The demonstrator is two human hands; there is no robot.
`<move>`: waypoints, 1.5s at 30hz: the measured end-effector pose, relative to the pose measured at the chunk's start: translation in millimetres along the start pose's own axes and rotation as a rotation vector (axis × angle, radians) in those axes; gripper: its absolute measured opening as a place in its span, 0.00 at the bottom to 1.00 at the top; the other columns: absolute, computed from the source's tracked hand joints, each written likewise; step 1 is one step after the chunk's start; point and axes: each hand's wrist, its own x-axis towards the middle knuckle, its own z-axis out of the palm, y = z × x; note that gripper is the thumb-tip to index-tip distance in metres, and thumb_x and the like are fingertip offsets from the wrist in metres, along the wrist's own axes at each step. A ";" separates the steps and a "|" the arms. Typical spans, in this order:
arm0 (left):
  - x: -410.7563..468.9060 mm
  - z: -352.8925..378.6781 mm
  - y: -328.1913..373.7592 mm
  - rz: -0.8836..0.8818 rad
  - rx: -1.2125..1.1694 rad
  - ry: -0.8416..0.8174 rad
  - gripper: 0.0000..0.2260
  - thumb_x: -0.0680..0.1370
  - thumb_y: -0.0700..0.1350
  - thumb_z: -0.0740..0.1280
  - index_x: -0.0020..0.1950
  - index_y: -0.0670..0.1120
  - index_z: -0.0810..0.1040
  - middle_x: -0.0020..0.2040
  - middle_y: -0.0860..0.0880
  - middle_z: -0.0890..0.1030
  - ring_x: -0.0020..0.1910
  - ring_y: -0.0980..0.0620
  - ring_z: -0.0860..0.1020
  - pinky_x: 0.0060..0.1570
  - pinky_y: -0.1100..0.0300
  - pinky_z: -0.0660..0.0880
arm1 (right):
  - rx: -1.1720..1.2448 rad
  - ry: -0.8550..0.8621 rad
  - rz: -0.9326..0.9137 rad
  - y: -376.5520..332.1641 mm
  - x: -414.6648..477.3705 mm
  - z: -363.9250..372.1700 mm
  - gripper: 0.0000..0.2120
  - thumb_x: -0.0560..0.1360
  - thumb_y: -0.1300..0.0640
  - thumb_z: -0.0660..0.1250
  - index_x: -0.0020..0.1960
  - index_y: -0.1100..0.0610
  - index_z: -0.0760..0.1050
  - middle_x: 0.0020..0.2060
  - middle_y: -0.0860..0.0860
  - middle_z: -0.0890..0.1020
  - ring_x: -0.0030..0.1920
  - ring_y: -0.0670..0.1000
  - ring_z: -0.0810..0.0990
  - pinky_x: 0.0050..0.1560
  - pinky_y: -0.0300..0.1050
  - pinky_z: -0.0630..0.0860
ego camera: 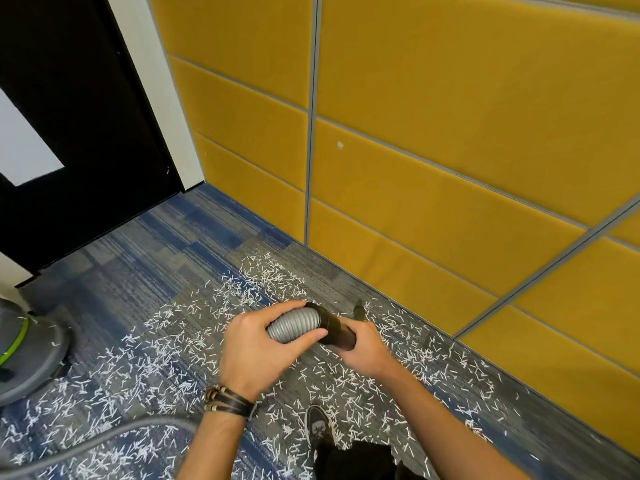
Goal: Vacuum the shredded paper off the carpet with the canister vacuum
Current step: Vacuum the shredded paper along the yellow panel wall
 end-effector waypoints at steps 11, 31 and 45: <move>4.2 -21.6 12.9 0.082 -0.049 -0.005 0.24 0.63 0.70 0.78 0.55 0.63 0.87 0.46 0.66 0.86 0.44 0.65 0.85 0.48 0.66 0.82 | 0.112 -0.001 -0.038 -27.2 -3.3 6.4 0.12 0.72 0.67 0.71 0.42 0.50 0.78 0.31 0.45 0.78 0.30 0.44 0.74 0.32 0.41 0.68; -0.7 -27.2 15.8 0.154 -0.066 0.053 0.24 0.65 0.66 0.79 0.56 0.58 0.88 0.48 0.65 0.86 0.44 0.65 0.85 0.48 0.70 0.80 | 0.017 0.021 0.004 -32.7 -20.6 -12.8 0.07 0.70 0.65 0.71 0.44 0.55 0.81 0.32 0.48 0.81 0.30 0.44 0.76 0.32 0.39 0.70; 6.1 -8.6 4.0 0.075 -0.078 0.008 0.26 0.63 0.70 0.78 0.57 0.60 0.88 0.47 0.65 0.86 0.45 0.65 0.85 0.49 0.69 0.80 | -0.004 0.028 0.025 -11.1 -13.6 -8.2 0.07 0.71 0.63 0.71 0.46 0.52 0.81 0.34 0.48 0.82 0.32 0.46 0.78 0.33 0.38 0.71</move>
